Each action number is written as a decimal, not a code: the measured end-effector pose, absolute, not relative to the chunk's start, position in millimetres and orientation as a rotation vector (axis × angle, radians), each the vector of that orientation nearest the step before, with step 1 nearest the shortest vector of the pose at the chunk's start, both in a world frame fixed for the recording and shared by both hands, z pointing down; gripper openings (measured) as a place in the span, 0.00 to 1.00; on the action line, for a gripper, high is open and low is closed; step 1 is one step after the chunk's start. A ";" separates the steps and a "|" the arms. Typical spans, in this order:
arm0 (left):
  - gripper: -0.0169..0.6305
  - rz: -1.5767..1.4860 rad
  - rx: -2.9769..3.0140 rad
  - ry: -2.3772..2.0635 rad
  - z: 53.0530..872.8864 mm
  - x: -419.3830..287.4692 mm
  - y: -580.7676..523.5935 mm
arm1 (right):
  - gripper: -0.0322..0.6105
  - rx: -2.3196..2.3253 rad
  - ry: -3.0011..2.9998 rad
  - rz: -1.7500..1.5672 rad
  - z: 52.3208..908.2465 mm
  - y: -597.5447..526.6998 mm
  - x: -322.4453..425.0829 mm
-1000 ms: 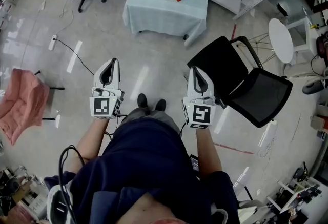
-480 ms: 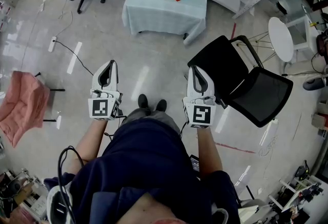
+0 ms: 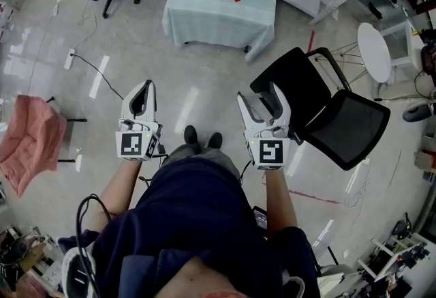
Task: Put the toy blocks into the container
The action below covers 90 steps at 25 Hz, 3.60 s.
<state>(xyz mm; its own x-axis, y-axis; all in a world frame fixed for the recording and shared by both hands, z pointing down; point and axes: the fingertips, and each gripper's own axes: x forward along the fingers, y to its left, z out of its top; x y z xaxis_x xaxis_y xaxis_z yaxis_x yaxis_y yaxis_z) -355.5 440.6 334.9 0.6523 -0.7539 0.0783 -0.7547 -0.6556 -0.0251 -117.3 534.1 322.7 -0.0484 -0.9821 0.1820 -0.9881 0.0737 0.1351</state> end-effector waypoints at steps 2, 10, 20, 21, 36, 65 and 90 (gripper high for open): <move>0.03 0.128 2.849 -1.302 333.0 -355.8 442.8 | 0.63 1.991 -2.137 0.016 317.9 533.9 -118.7; 0.03 0.106 2.853 -1.286 333.7 -375.0 422.9 | 0.74 1.987 -2.149 0.010 309.2 504.8 -129.2; 0.03 0.074 2.899 -1.247 331.4 -379.0 420.8 | 0.74 2.002 -2.145 -0.039 308.5 488.5 -128.6; 0.03 0.071 2.894 -1.248 332.0 -378.9 414.2 | 0.74 1.998 -2.142 -0.037 310.6 481.0 -126.4; 0.03 0.120 2.854 -1.320 347.8 -257.6 223.0 | 0.75 1.857 -2.189 0.044 375.2 259.9 -0.1; 0.03 0.280 2.765 -1.321 374.1 -125.0 -7.6 | 0.73 1.381 -1.873 0.404 635.0 1.9 163.2; 0.03 0.486 2.678 -1.321 413.3 -151.6 -29.5 | 0.50 1.095 -1.743 0.597 772.6 -29.7 173.6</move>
<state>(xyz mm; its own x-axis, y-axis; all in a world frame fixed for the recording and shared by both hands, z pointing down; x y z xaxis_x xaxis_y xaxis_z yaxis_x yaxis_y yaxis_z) -151.6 -29.5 413.3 0.5687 -0.7516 0.3341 -0.7889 -0.6134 -0.0371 173.6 -29.7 772.6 -0.1394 -0.4066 0.9029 -0.8748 0.4779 0.0801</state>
